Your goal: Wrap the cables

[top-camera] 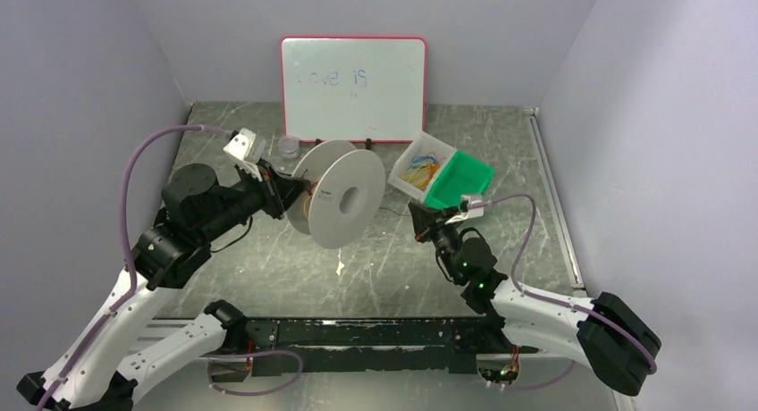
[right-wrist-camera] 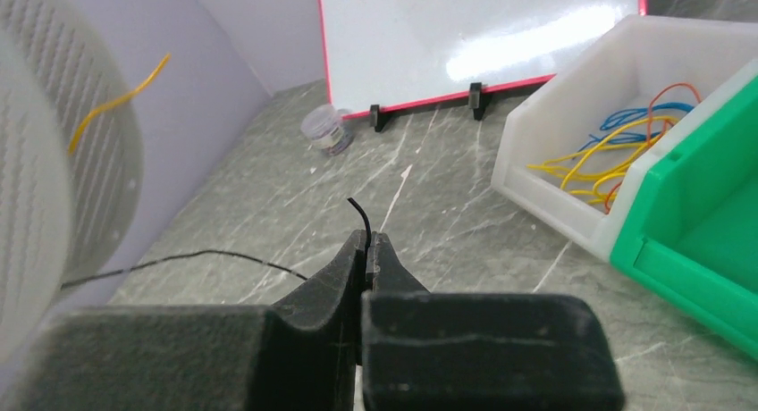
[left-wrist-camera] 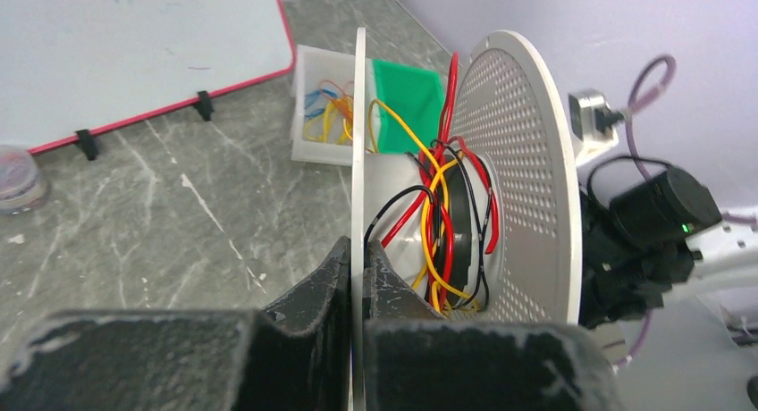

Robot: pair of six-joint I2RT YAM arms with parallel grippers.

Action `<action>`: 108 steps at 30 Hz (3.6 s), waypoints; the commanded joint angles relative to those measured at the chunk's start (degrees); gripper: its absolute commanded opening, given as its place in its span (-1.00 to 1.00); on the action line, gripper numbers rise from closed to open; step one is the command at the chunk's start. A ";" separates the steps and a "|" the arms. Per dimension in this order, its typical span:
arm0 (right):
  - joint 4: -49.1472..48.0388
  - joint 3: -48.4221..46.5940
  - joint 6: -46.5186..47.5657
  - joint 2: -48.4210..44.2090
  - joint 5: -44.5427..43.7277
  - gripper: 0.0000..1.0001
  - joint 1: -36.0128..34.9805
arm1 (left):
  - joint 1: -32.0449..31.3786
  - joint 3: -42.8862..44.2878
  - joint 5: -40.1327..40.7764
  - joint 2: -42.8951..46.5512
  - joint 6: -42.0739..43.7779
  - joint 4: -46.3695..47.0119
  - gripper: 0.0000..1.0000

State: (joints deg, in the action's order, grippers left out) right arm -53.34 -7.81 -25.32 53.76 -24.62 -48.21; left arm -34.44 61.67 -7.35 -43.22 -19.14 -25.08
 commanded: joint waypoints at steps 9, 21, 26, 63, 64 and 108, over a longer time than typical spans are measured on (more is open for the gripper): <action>16.72 -13.83 1.96 1.76 -4.73 -1.00 8.45 | 0.36 0.25 -12.75 0.21 7.10 1.18 -0.86; 21.67 -29.02 13.77 4.28 1.41 -1.00 13.60 | 0.31 0.23 -10.59 -4.00 11.59 -5.74 -0.86; 25.19 -36.78 16.64 8.07 9.50 -1.00 13.63 | 0.25 0.88 -6.51 -7.81 12.52 -8.25 -0.86; 45.32 -54.81 4.71 24.24 25.16 -1.00 -9.03 | -2.34 6.47 12.51 -24.91 1.71 -4.39 -0.86; 44.89 -54.06 4.19 24.35 24.66 -1.00 -9.52 | -2.38 6.38 12.92 -24.91 1.27 -3.99 -0.86; 53.11 -42.87 3.82 44.04 -42.48 -1.00 -34.76 | 9.03 -19.01 -11.41 -19.46 -36.10 26.24 -0.86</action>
State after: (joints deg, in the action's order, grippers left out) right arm -6.94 -53.71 -20.38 95.74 -63.20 -82.15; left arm -28.36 42.85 -13.50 -64.69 -48.97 -16.75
